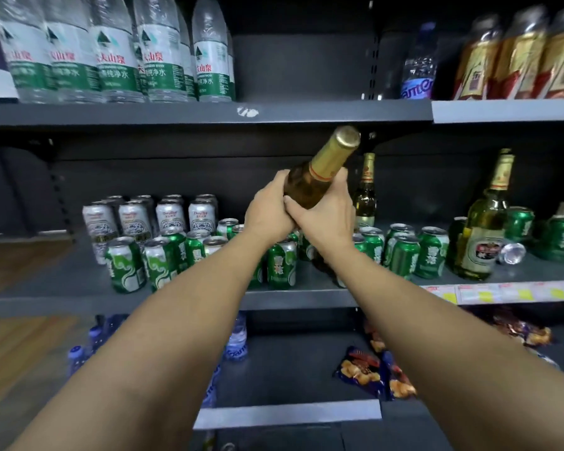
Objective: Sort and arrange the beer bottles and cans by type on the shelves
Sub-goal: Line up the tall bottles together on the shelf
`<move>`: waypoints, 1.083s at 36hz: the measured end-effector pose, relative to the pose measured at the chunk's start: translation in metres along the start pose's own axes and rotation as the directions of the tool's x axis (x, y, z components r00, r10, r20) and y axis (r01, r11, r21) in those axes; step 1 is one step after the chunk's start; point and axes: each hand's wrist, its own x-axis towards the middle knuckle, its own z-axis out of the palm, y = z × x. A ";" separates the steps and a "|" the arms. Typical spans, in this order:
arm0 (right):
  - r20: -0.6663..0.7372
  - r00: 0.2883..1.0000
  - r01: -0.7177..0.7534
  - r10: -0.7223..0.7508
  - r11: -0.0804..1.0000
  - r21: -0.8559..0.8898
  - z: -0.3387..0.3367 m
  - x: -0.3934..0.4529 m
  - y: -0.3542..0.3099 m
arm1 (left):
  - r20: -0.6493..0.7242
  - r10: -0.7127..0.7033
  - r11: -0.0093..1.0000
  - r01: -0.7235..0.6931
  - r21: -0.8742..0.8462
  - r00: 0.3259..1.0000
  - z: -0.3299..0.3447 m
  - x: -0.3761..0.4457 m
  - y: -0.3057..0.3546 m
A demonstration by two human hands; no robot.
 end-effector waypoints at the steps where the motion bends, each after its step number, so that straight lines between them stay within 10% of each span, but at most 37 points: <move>1: -0.007 1.000 0.004 -0.005 0.999 -0.034 -0.011 -0.001 -0.002 | 0.012 -0.003 1.000 0.004 -0.020 1.000 0.001 -0.003 0.010; 18: -0.353 0.897 -0.383 0.265 0.865 -0.325 -0.177 -0.035 0.051 | 0.340 0.194 0.904 -0.032 -0.427 0.920 0.142 -0.068 0.137; 22: -0.400 0.863 -0.464 0.308 0.797 -0.386 -0.227 -0.043 0.082 | 0.516 0.098 0.860 0.188 -0.474 0.851 0.186 -0.087 0.174; 39: -0.261 0.909 -0.415 0.324 0.751 -0.514 -0.468 -0.012 0.235 | 0.566 0.161 0.716 0.299 -0.631 0.809 0.401 -0.097 0.367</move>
